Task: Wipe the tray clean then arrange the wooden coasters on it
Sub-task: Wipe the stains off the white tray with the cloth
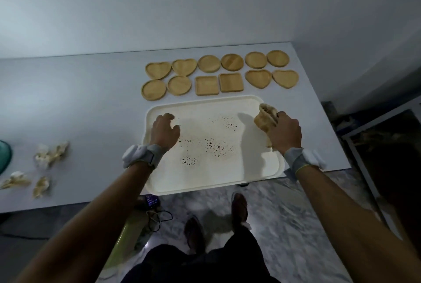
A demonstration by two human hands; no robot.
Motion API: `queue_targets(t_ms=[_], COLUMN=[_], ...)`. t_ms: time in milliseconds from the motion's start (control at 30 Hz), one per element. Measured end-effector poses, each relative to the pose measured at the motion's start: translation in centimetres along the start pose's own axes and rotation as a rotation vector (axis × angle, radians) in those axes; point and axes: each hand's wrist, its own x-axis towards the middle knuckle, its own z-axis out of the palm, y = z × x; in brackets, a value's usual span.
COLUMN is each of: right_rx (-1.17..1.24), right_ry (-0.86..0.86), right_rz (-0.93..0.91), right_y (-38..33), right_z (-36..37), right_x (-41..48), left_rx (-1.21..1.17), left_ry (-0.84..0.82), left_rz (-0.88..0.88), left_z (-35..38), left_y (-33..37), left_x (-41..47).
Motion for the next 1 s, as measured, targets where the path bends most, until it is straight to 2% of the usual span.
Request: queue_targets(t_ms=[67, 167, 300, 433, 500, 600, 867, 1000], right_rx=[-0.002, -0.005, -0.068, -0.218, -0.275, -0.21, -0.118, -0.255], right_ry=[0.019, 0.007, -0.086, -0.094, -0.087, -0.104, -0.281, -0.34], right_rz=[0.033, 0.018, -0.002, 0.027, 0.018, -0.014, -0.359, -0.589], right_y=[-0.6, -1.5, -2.9, -4.5, -5.1, -6.4, -15.0, -17.1], right_z=[1.7, 4.3, 8.0, 9.9, 10.3, 11.1, 16.2, 18.6], right_x=[-0.9, -2.4, -4.3, -5.3, -5.4, -5.9, -11.7, -16.4], left_rx=[0.075, 0.188, 0.258, 0.295, 0.261, 0.178, 0.05, 0.03], left_ry=[0.027, -0.018, -0.055, -0.124, -0.134, -0.122, -0.119, -0.113], left_rz=[-0.102, -0.2, -0.208, -0.215, -0.213, -0.228, -0.27, -0.277], left_z=[-0.5, -0.9, -1.1, -1.6, -1.8, -2.0, -1.9, -2.0], left_y=[-2.6, -5.3, -6.8, -8.4, -9.2, -9.8, -10.4, -10.8], left_x=[0.0, 0.0, 0.5, 1.3, 1.6, 1.9, 2.2, 2.3])
